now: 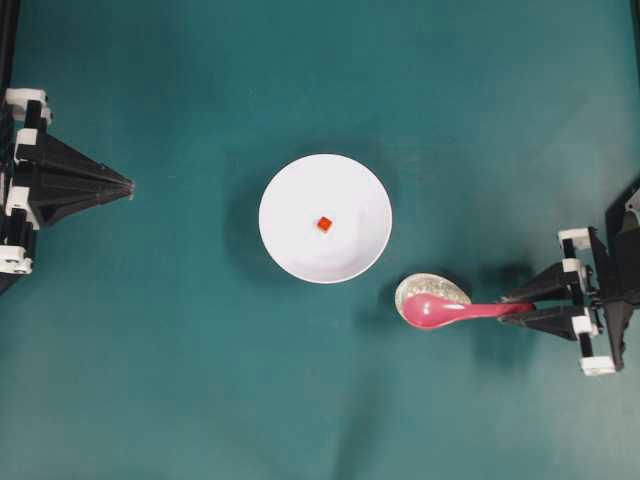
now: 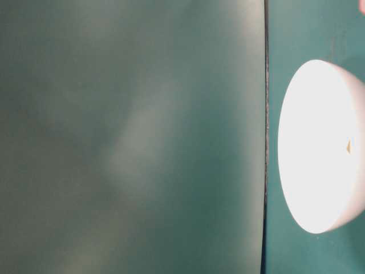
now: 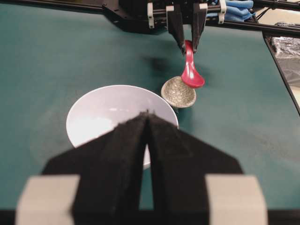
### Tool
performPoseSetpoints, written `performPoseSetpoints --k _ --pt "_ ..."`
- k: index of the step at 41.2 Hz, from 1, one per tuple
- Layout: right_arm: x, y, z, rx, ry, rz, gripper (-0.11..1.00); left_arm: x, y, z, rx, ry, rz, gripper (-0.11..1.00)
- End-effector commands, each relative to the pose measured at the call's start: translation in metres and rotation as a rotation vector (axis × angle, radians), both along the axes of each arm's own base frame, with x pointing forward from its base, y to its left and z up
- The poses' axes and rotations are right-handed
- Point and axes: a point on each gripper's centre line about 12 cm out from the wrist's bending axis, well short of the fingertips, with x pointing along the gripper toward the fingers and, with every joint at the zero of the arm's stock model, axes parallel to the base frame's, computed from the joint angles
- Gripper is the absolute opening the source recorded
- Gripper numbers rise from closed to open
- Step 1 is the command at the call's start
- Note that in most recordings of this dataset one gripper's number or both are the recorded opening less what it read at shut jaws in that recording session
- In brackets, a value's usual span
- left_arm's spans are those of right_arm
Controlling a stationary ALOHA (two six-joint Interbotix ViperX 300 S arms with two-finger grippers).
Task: Grip the spoon and scoop the red block from the bowl with right arm.
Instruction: 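Lift the pink spoon out of the speckled rest with the right gripper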
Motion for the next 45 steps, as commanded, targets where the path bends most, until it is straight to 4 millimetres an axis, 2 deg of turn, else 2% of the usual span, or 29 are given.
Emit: performPoseSetpoints --k 1,13,20,27,35,45 --pt "0.002 0.004 0.014 0.027 -0.029 0.019 0.25 0.003 0.000 0.014 -0.001 -0.034 0.000 0.00" --pt "0.014 -0.004 0.056 0.087 -0.028 0.023 0.25 0.002 0.000 0.019 -0.001 -0.035 0.000 0.00" --pt "0.022 -0.022 0.088 0.104 -0.021 0.011 0.24 0.000 0.000 0.021 -0.001 -0.015 0.001 0.00" --pt "0.032 -0.045 0.129 0.084 -0.012 0.007 0.24 -0.005 0.000 0.025 0.015 -0.002 0.000 0.00" --pt "0.042 -0.072 0.167 0.109 0.067 -0.002 0.24 -0.012 0.000 0.030 0.017 0.005 0.001 0.00" --pt "0.054 -0.088 0.197 0.077 0.174 0.040 0.25 -0.018 0.000 0.032 0.017 0.025 0.001 0.00"
